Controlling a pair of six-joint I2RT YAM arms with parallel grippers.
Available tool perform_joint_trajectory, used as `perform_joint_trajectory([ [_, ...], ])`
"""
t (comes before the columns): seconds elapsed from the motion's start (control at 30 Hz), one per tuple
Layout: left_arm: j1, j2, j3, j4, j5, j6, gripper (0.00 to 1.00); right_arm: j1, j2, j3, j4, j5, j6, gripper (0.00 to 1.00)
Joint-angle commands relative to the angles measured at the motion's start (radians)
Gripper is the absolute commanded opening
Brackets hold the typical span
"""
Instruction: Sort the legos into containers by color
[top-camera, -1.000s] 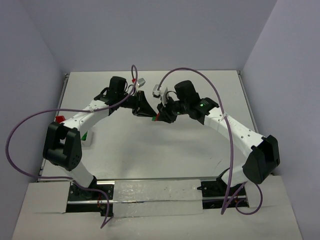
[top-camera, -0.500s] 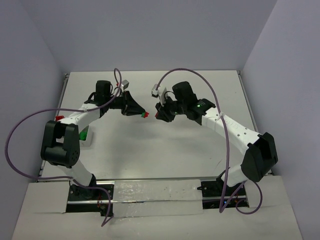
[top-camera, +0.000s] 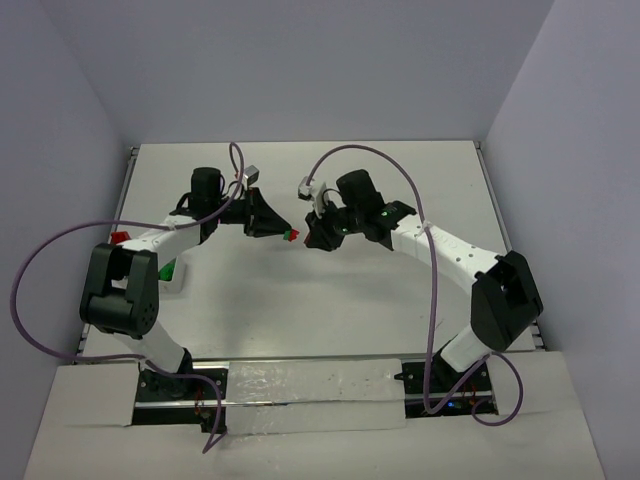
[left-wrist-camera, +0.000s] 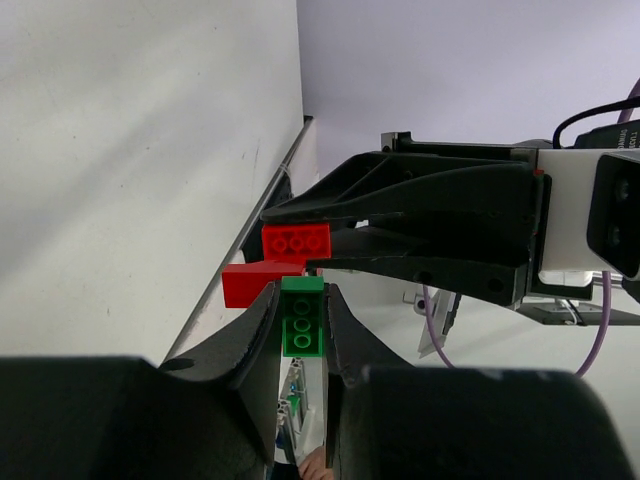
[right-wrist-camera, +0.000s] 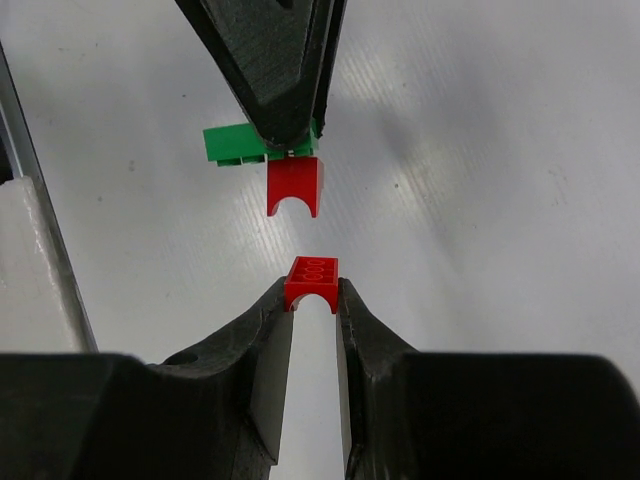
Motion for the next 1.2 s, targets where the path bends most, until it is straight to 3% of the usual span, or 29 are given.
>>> perform_joint_trajectory([
  [0.0,0.002,-0.036,0.0,0.067,0.034,-0.014,0.0,0.002,0.033,0.007,0.081,-0.031,0.0,0.0],
  [0.4,0.003,0.029,0.008,0.01,-0.009,0.034,0.0,0.003,0.114,-0.018,0.165,-0.05,0.014,0.05],
  [0.7,0.036,0.09,0.059,-0.171,-0.116,0.164,0.0,0.005,0.216,-0.026,0.17,-0.002,-0.015,0.13],
  [0.9,0.057,0.116,0.06,-0.188,-0.135,0.171,0.0,0.006,0.284,-0.034,0.183,0.029,-0.025,0.16],
  [0.97,0.058,0.119,0.06,-0.193,-0.138,0.176,0.0,0.005,0.295,-0.031,0.185,0.036,-0.019,0.31],
  [1.17,0.058,0.139,0.076,-0.229,-0.165,0.21,0.0,0.005,0.331,-0.011,0.185,0.053,-0.004,0.46],
])
